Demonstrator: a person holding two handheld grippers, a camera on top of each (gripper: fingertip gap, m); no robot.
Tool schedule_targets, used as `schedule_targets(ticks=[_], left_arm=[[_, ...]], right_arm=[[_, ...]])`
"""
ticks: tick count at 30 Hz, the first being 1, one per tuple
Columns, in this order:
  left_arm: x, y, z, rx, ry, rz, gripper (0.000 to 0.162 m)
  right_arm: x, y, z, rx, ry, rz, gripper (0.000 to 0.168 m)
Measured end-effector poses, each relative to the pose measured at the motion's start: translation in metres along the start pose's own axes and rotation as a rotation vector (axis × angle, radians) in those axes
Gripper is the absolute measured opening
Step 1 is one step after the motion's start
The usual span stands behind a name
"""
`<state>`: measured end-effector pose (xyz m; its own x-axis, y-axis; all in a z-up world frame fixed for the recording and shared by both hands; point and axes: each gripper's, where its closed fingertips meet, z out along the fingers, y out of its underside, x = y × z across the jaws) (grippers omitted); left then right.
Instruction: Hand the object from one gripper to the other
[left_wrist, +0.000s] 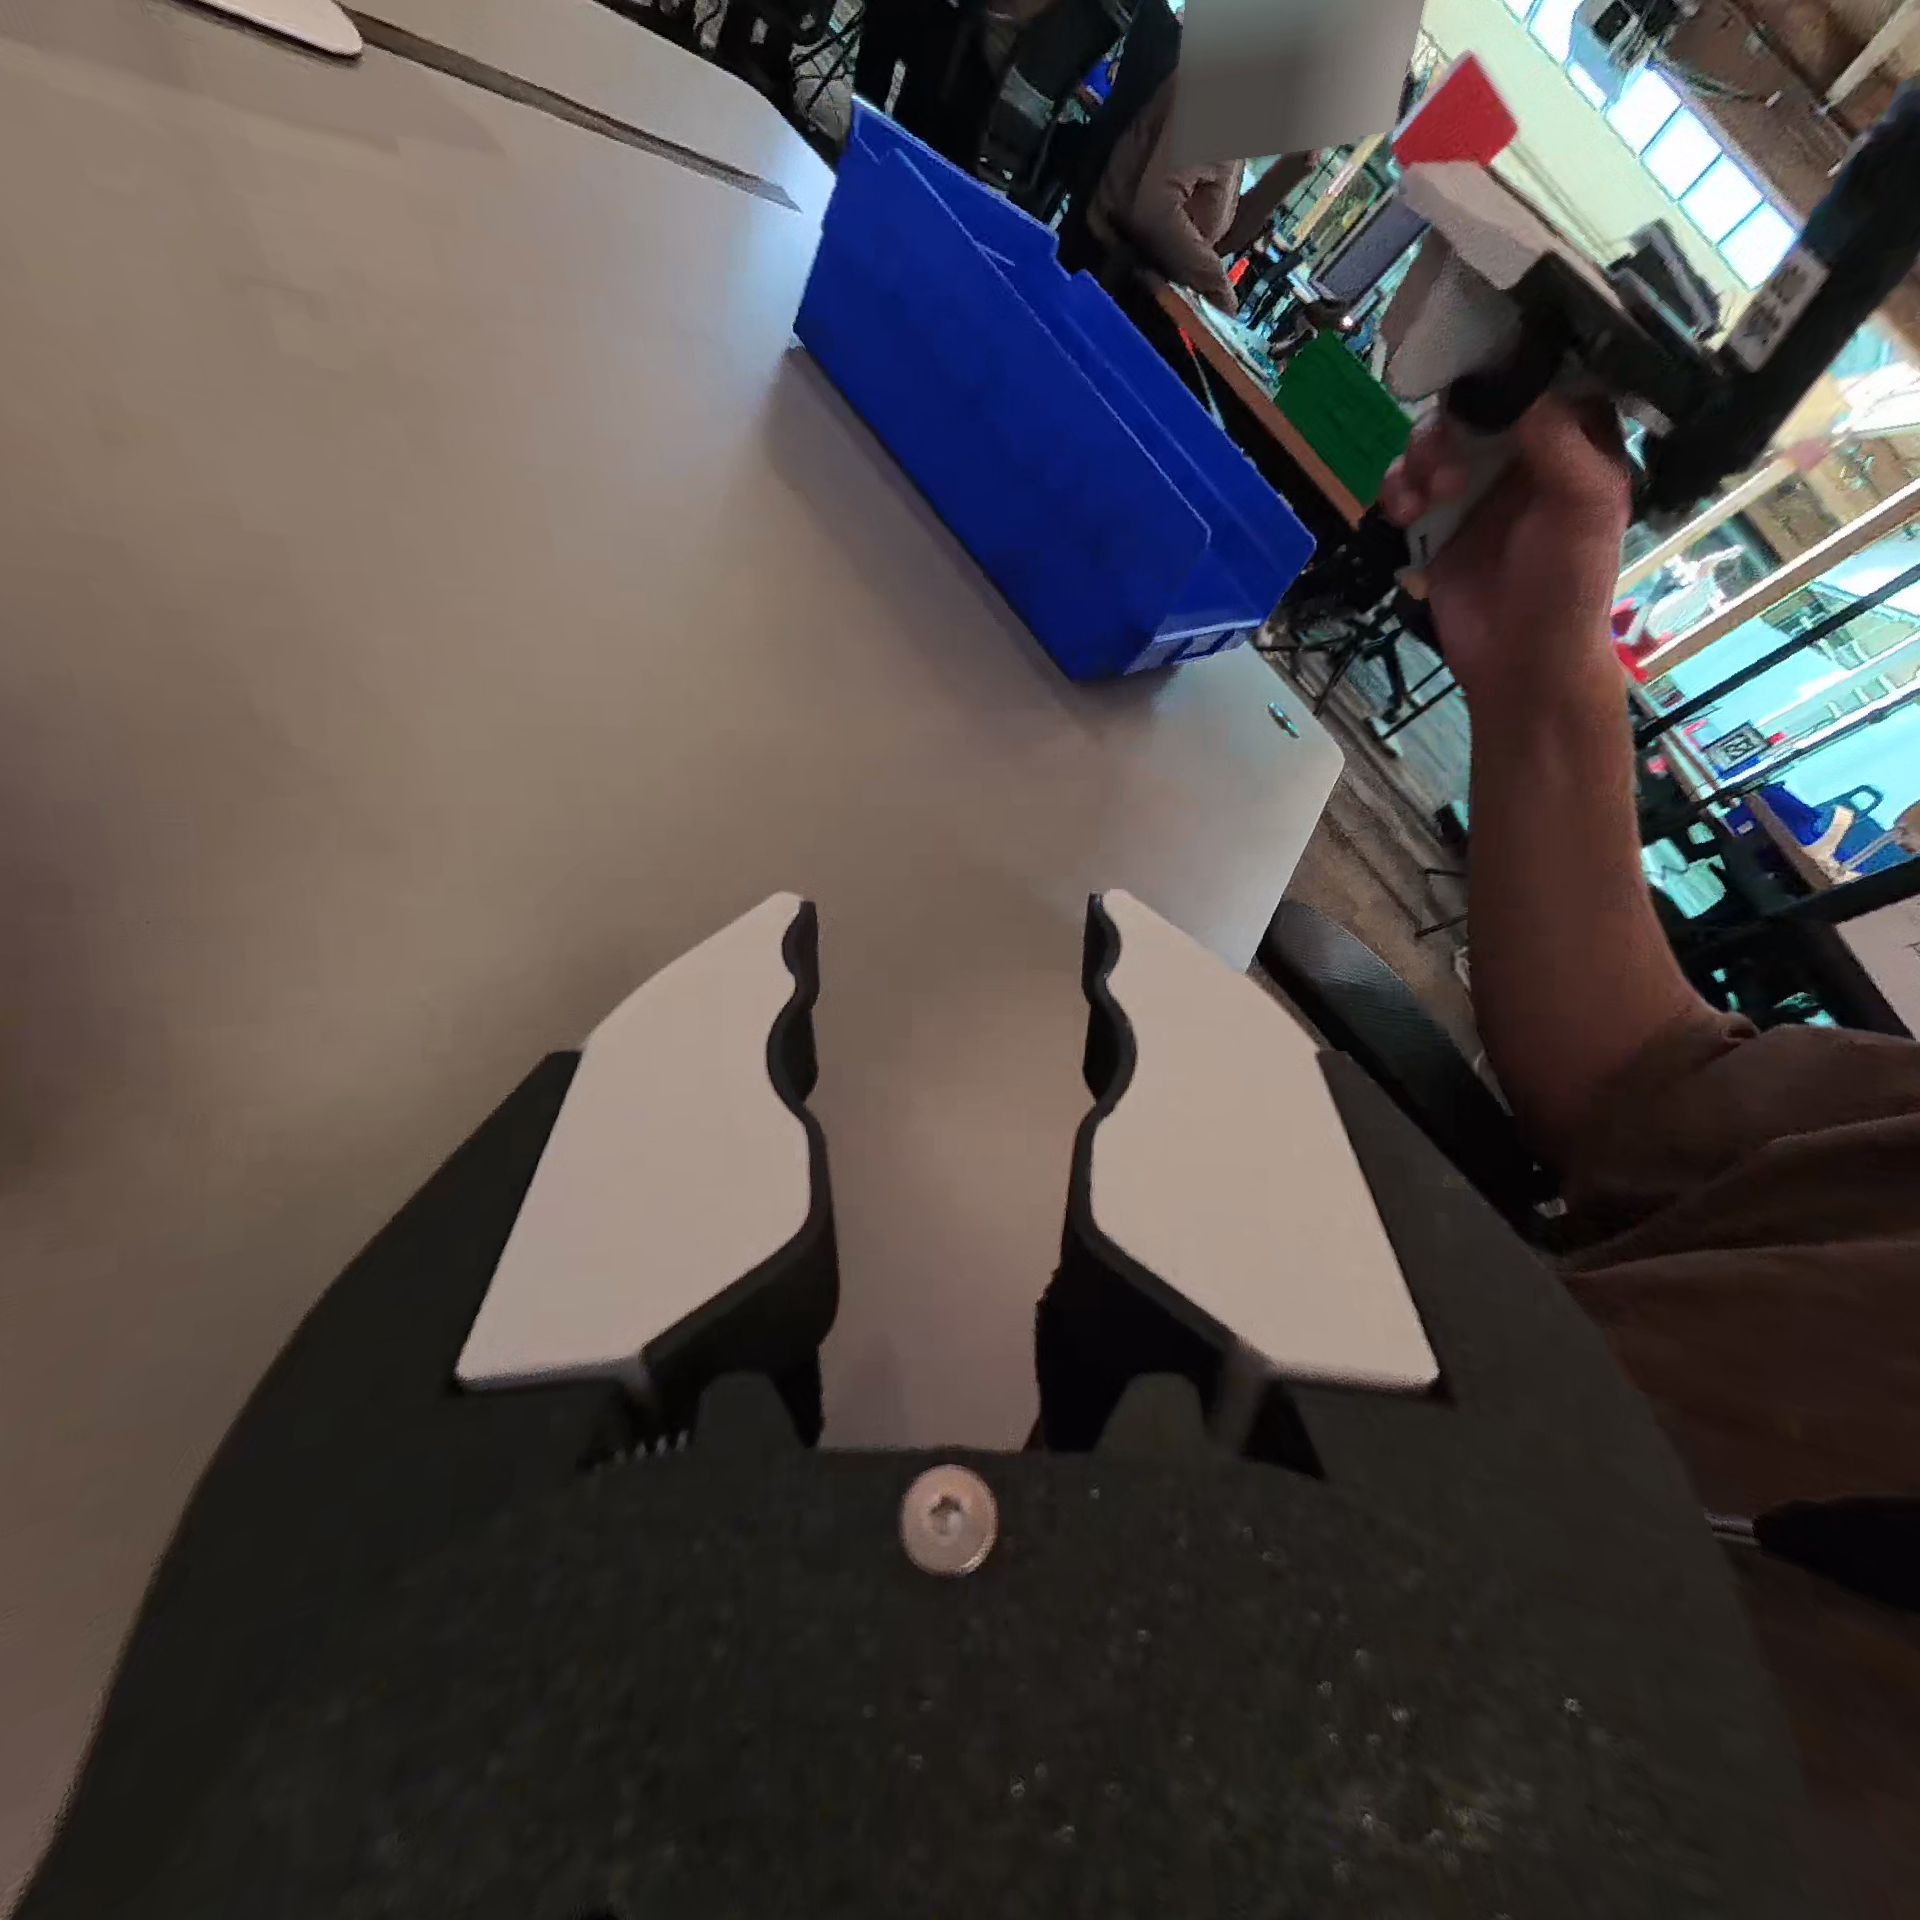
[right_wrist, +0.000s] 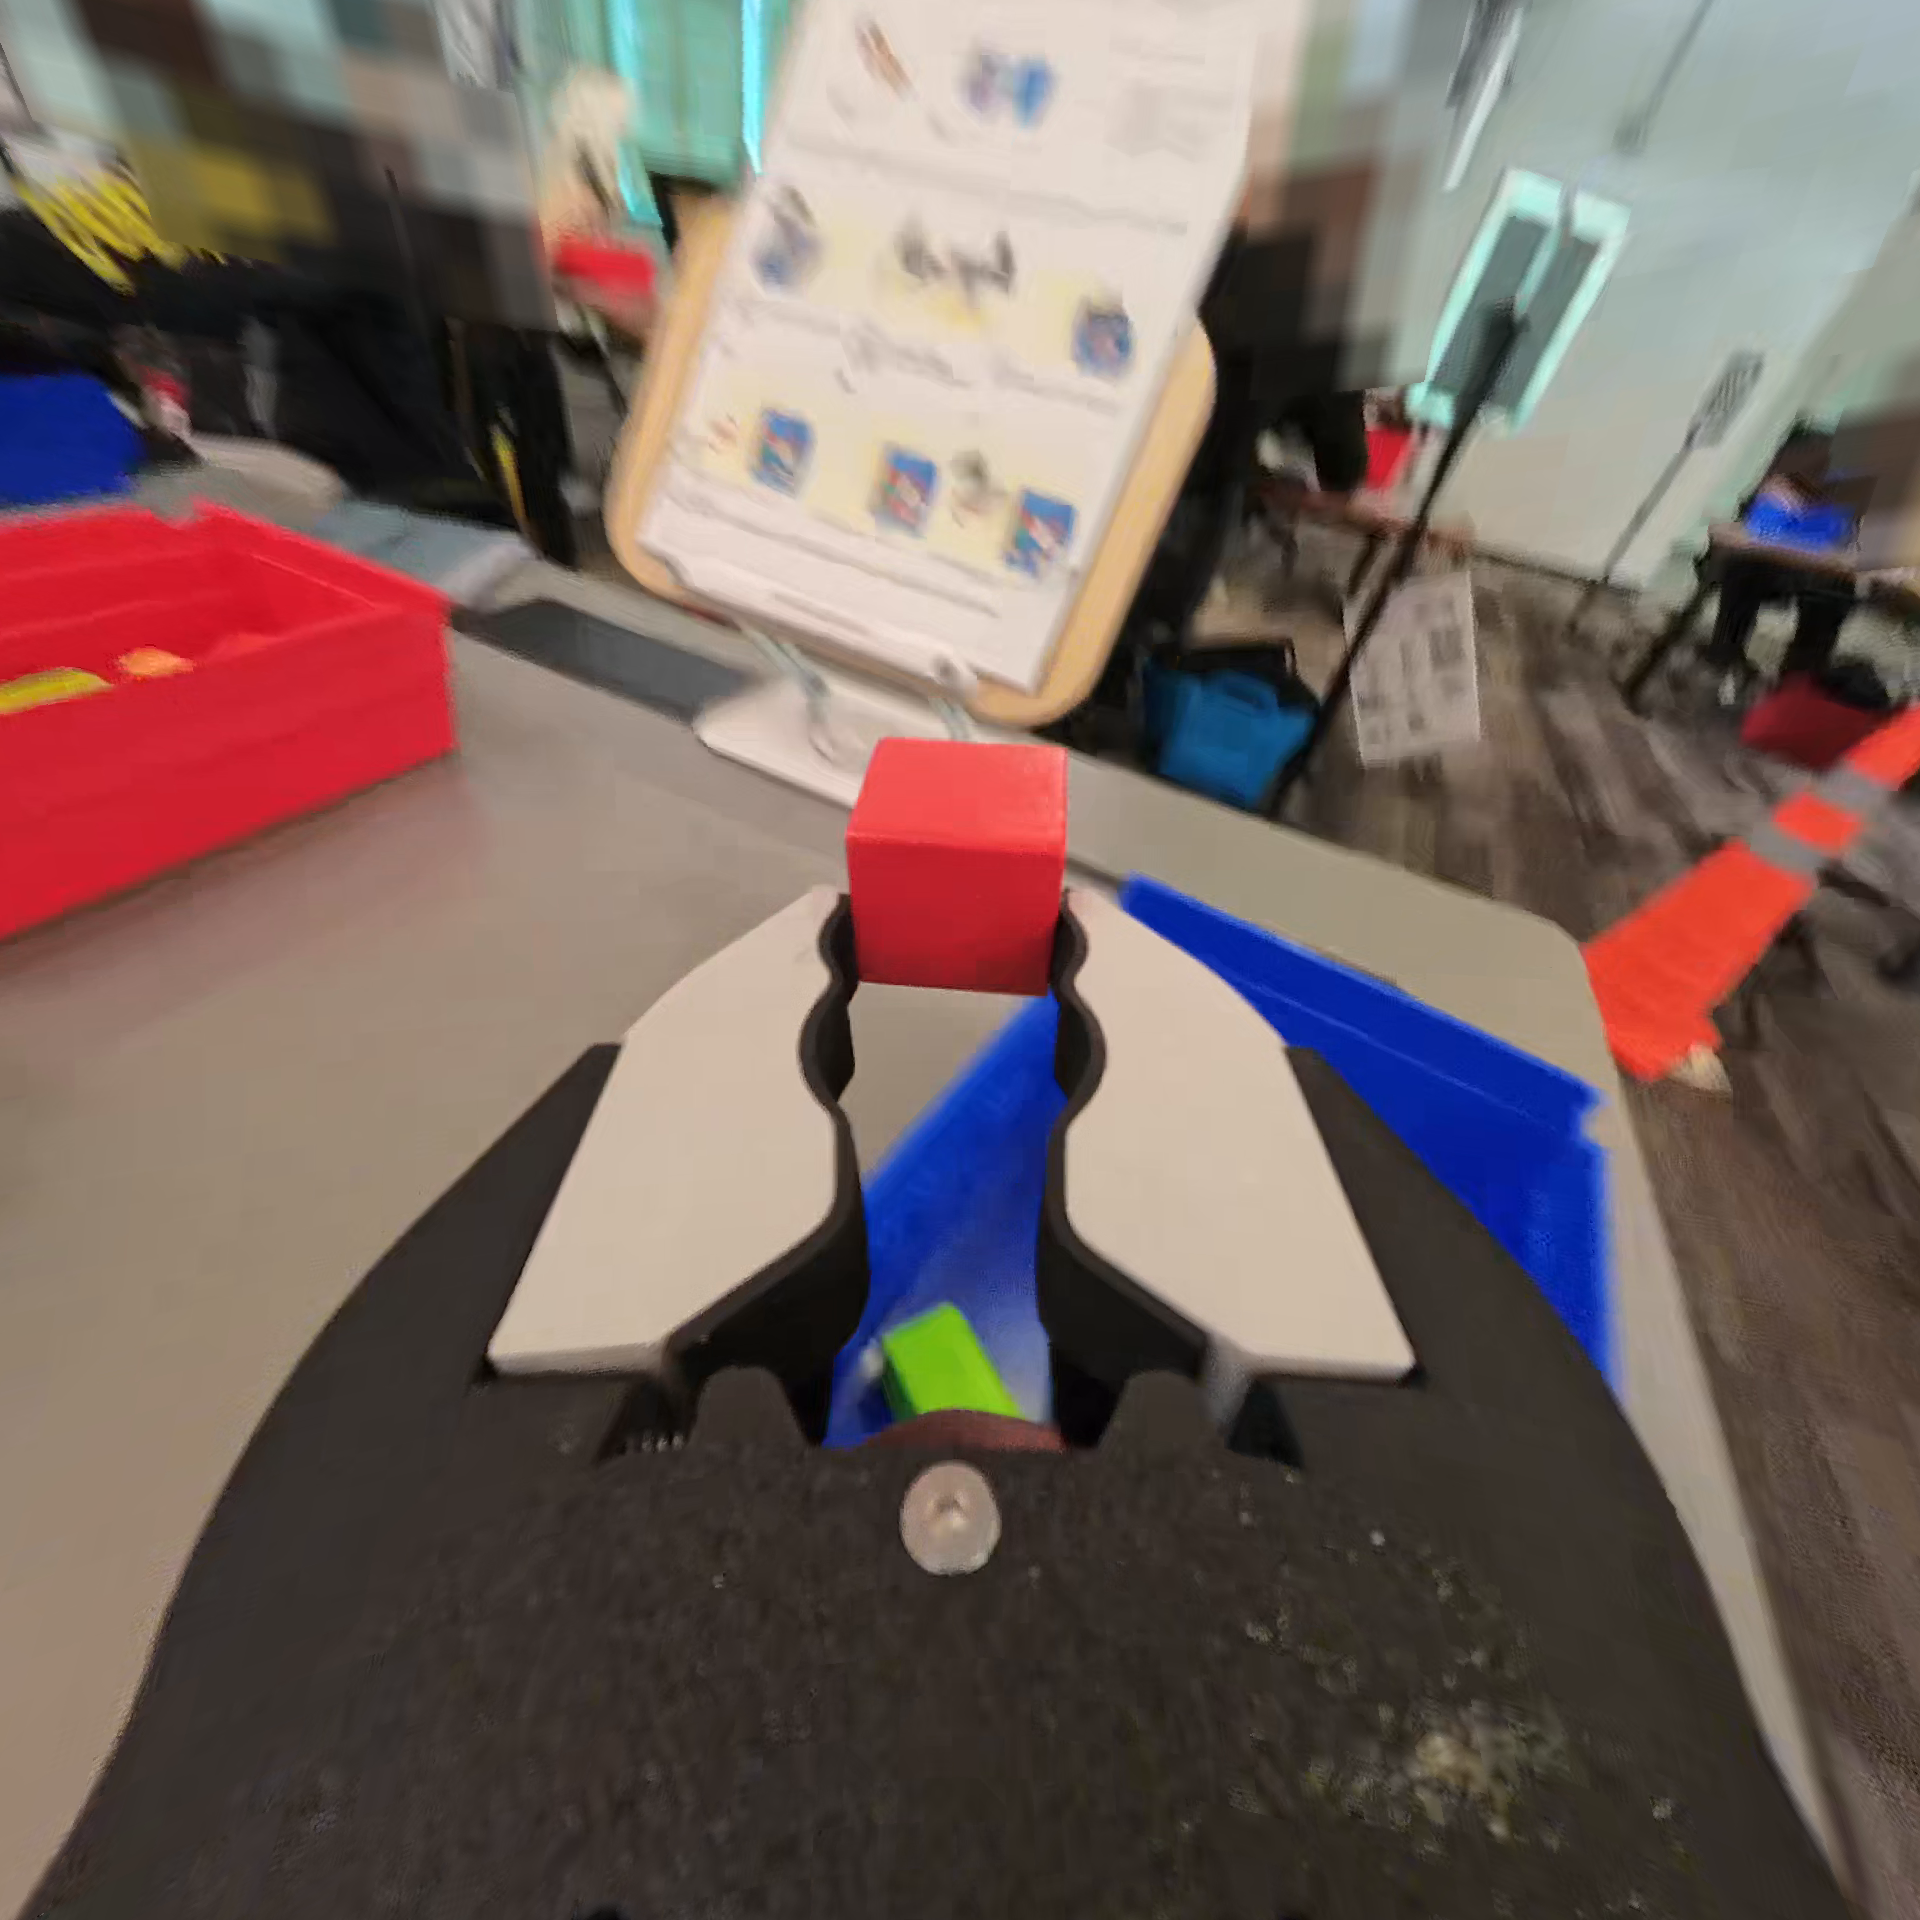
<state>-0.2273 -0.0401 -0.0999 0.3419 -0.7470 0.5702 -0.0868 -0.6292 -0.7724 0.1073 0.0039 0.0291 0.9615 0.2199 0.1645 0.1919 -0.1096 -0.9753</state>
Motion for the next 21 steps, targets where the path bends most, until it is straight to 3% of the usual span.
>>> schedule_targets(ticks=[4, 7, 10, 15, 21], left_arm=[[-0.001, -0.001, 0.003, -0.020, 0.026, -0.016, 0.048], [0.001, 0.000, 0.005, -0.035, 0.017, 0.014, 0.044], [0.004, 0.001, 0.007, -0.045, 0.019, 0.036, 0.044], [0.008, 0.001, 0.008, -0.049, 0.022, 0.046, 0.044], [0.005, 0.001, 0.004, -0.047, 0.011, 0.035, 0.044]], right_arm=[[0.050, 0.062, 0.036, -0.445, -0.050, -0.021, 0.035], [0.046, 0.125, 0.062, -0.818, -0.232, -0.025, 0.036], [0.038, 0.170, 0.063, -1.117, -0.379, -0.149, 0.036], [0.038, 0.202, 0.061, -1.350, -0.444, -0.256, 0.036], [0.043, 0.221, 0.061, -1.422, -0.439, -0.242, 0.035]])
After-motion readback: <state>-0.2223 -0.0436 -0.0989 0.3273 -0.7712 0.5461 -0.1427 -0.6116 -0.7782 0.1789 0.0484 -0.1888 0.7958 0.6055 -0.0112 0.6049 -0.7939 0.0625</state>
